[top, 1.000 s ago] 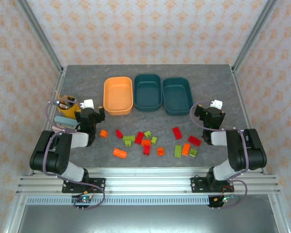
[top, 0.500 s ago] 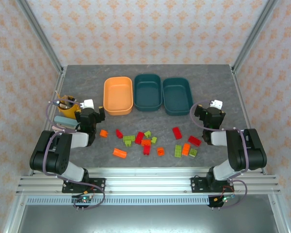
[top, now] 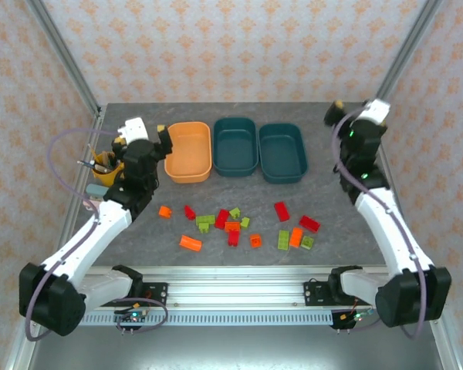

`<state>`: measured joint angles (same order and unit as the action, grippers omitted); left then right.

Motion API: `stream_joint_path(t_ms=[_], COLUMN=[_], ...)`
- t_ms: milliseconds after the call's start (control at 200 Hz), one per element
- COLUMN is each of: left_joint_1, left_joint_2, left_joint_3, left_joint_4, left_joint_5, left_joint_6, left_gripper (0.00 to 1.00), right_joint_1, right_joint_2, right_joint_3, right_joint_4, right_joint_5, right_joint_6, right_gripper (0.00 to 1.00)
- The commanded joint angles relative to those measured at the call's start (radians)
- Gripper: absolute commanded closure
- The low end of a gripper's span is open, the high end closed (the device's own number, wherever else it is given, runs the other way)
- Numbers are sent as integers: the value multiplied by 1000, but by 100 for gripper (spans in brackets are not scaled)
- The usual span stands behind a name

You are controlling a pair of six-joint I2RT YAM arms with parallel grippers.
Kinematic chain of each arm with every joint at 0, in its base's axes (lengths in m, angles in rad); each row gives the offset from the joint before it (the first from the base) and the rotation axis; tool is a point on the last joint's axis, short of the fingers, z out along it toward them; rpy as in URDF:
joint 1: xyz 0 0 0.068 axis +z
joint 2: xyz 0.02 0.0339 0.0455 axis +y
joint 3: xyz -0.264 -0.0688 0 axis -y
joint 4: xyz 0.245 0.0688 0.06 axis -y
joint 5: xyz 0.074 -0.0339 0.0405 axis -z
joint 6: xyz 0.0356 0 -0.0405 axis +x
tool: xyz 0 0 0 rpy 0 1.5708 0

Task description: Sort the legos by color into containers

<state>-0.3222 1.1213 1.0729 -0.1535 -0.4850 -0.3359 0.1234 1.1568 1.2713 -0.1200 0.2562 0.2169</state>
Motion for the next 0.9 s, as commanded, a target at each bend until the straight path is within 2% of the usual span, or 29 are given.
stream_joint_path(t_ms=[0,40,70,125,270,385,505,641,896], left_joint_1=[23,48,51,26,-56,-127,-135,-152,-151], left_joint_2=[58,79,96,123,134,145,217,364,530], left_joint_3=[226,236,250,264,162,79,9,38,52], left_joint_4=[-724,-717,-742,-823,-899,-912,-854,-845,-726], left_joint_5=[-4,165,237,281,439,472,572,616,652], left_joint_6=[-509,-466,-475,-537,-669,-754,-787,-777,-803], left_gripper=[0,0,0,0,1,6,15,18,27], right_joint_1=[-24,-25,-11,26,138,286,420,535,573], right_joint_2=[68,82,85,67,-16,-64,-111,-118,-94], right_joint_3=[188,213,234,235,150,43,-86,-165,-205], right_joint_4=[-654,-681,-718,-759,-756,-697,-595,-508,-469], right_joint_5=[-4,-125,-166,-188,-412,-559,-596,-580,-585], right_joint_6=[344,278,261,258,218,204,232,237,244], right_gripper=[0,1,1,1,5,6,6,6,8])
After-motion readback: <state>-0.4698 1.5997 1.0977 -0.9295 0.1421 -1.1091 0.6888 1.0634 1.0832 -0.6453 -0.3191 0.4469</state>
